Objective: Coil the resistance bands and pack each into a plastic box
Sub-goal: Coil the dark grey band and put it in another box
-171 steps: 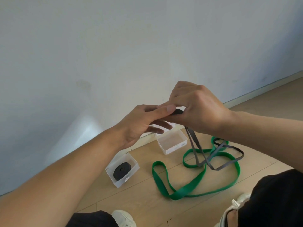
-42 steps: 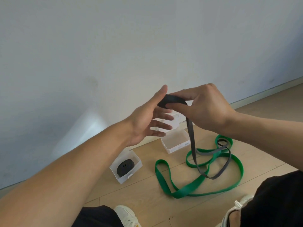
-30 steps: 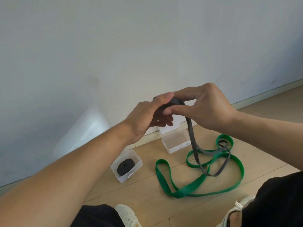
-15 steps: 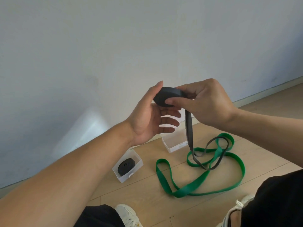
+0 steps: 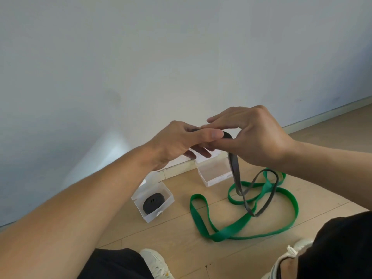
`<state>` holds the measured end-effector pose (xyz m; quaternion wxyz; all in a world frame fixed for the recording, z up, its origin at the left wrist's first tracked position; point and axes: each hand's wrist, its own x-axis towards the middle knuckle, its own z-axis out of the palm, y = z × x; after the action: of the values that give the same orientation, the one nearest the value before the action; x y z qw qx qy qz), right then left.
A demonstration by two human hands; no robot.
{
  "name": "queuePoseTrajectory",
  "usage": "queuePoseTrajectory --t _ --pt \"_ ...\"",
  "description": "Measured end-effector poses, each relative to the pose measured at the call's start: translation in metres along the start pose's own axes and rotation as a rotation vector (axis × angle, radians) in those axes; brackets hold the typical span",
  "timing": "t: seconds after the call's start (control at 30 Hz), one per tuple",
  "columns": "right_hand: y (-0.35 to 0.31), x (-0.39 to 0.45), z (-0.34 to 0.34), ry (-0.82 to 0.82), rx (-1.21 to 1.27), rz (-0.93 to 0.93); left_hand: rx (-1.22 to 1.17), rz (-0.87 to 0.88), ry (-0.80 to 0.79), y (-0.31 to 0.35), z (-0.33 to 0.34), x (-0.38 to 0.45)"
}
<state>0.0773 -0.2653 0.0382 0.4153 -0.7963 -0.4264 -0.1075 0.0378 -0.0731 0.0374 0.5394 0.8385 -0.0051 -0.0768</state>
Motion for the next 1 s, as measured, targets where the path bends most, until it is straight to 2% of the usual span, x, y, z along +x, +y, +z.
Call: queuePoseTrajectory --t 0.17,0.27,0.5,0.6,0.63,0.7,0.77,0.87,0.93,1.0 --pt "-0.012 0.007 0.003 -0.023 0.176 0.045 -0.357 0.025 -0.151 -0.01 -0.004 0.0" --pt "-0.011 0.011 0.003 -0.001 0.207 0.119 -0.577 0.021 -0.146 -0.009 -0.005 0.001" --pt "-0.01 0.012 0.011 0.015 0.226 0.173 -0.75 -0.084 -0.176 -0.011 -0.004 -0.001" --pt "-0.005 0.011 0.011 0.031 0.174 0.191 -0.696 -0.157 -0.256 -0.008 -0.009 -0.003" --pt "-0.001 0.012 0.01 0.043 0.133 0.214 -0.636 -0.214 -0.234 -0.006 -0.011 -0.003" --pt "0.006 0.014 0.006 0.059 0.012 0.258 -0.503 -0.287 -0.058 -0.005 -0.012 -0.004" --pt "0.008 0.014 0.003 0.04 -0.082 0.27 -0.335 -0.238 0.105 -0.004 -0.006 -0.004" --pt "0.004 0.01 0.006 0.026 -0.176 0.215 -0.07 -0.103 0.166 0.0 0.014 -0.006" --pt "0.002 0.009 0.007 0.054 -0.189 0.172 -0.036 -0.076 0.248 0.0 0.018 -0.006" --pt "0.001 0.011 0.005 0.072 -0.1 0.152 -0.1 -0.074 0.258 -0.001 0.014 -0.004"
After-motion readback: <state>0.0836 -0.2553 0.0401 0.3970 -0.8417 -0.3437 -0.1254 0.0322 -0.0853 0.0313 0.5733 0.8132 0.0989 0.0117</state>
